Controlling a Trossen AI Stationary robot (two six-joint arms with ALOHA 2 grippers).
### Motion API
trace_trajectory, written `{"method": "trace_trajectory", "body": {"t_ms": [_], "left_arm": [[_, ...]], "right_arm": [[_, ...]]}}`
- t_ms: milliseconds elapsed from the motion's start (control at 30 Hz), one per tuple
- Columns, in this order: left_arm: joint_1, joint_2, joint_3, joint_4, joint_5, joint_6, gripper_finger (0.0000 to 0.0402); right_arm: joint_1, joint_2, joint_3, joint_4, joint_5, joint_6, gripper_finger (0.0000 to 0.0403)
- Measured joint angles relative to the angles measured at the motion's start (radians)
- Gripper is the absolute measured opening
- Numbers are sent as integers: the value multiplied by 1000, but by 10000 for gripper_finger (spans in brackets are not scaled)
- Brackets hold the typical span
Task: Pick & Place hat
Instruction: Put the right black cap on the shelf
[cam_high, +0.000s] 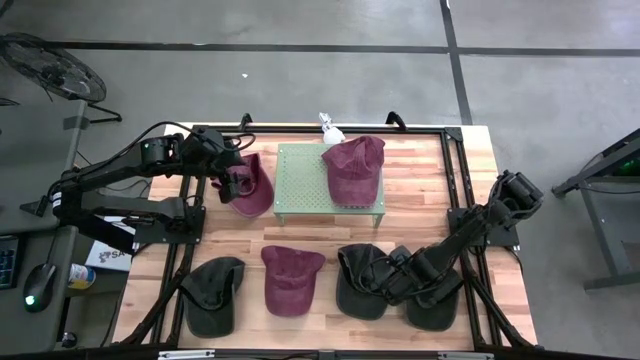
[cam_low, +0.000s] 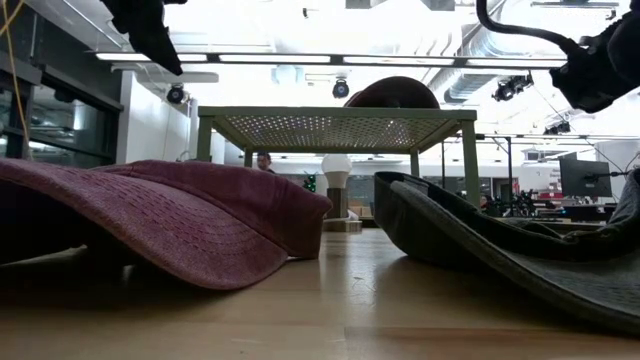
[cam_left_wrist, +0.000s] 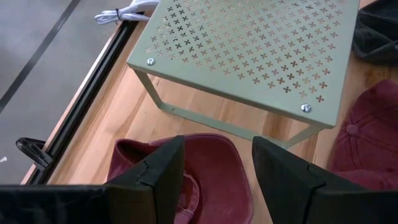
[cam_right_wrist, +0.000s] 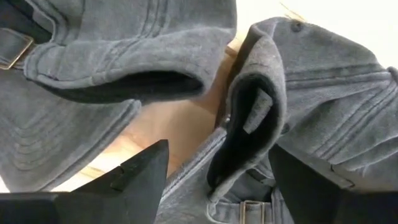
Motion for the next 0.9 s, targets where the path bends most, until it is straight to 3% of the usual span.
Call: {"method": "trace_trajectory", "body": {"t_ms": [133, 567, 900], "left_arm": [[0, 0, 0, 0, 0, 0, 184], [0, 0, 0, 0, 0, -3, 184], [0, 0, 0, 1, 1, -5, 184]], "right_arm": [[0, 0, 0, 0, -24, -2, 221], [2, 0, 8, -15, -57, -50, 22], [24, 0, 185, -322, -45, -99, 17]]}}
